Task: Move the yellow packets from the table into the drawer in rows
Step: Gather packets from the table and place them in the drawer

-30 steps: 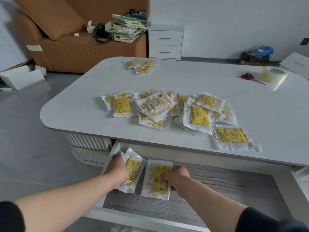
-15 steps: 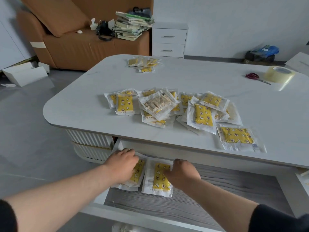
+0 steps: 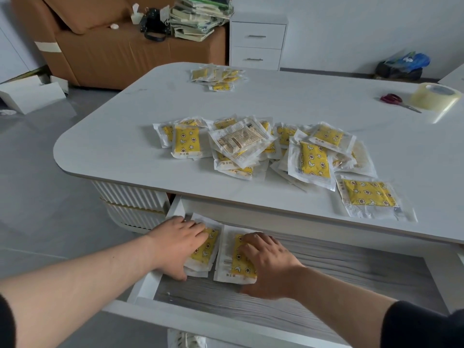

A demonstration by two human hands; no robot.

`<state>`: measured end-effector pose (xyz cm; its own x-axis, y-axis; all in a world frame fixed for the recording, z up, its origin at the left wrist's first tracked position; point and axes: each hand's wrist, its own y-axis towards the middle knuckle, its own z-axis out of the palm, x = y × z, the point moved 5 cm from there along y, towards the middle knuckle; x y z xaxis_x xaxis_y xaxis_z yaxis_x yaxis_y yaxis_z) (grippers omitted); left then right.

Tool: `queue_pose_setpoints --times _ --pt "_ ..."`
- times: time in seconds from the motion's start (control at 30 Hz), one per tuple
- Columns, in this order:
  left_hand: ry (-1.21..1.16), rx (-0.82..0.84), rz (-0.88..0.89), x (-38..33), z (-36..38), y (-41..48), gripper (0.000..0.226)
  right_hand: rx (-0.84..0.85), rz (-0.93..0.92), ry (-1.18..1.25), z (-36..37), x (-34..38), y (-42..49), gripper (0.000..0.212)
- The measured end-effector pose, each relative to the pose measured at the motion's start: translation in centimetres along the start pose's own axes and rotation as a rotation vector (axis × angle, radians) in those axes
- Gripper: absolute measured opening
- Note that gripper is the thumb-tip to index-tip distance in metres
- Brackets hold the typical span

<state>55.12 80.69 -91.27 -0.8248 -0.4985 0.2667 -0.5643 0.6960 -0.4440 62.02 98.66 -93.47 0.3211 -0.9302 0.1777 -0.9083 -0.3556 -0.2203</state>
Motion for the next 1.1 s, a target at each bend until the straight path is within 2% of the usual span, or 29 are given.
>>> queue_pose_setpoints --times 0.17,0.33,0.47,0.83,0.97,1.03,1.1 --pt "-0.023 -0.074 -0.046 0.3 0.2 0.1 0.073 -0.043 0.051 0.04 0.3 -0.4 0.8 0.082" --pt "-0.015 -0.065 -0.061 0.3 0.5 0.2 0.076 -0.063 0.069 0.062 0.4 -0.3 1.2 0.077" --pt "-0.031 -0.081 -0.042 0.4 0.4 0.1 0.064 -0.035 0.043 0.033 0.6 -0.3 1.4 0.072" --pt "-0.018 -0.094 -0.056 0.4 0.4 0.1 0.081 -0.006 0.03 0.068 0.7 0.4 1.8 0.08" --pt "-0.065 -0.127 -0.082 0.5 0.2 -0.1 0.09 -0.099 0.111 0.195 0.0 -0.8 0.7 0.078" --pt "-0.076 -0.144 -0.084 0.5 0.2 -0.3 0.089 -0.159 0.198 0.316 -0.2 -1.9 0.2 0.073" --pt "-0.077 -0.151 -0.076 0.5 0.2 -0.3 0.085 -0.147 0.235 0.373 -0.1 -2.5 -0.3 0.074"
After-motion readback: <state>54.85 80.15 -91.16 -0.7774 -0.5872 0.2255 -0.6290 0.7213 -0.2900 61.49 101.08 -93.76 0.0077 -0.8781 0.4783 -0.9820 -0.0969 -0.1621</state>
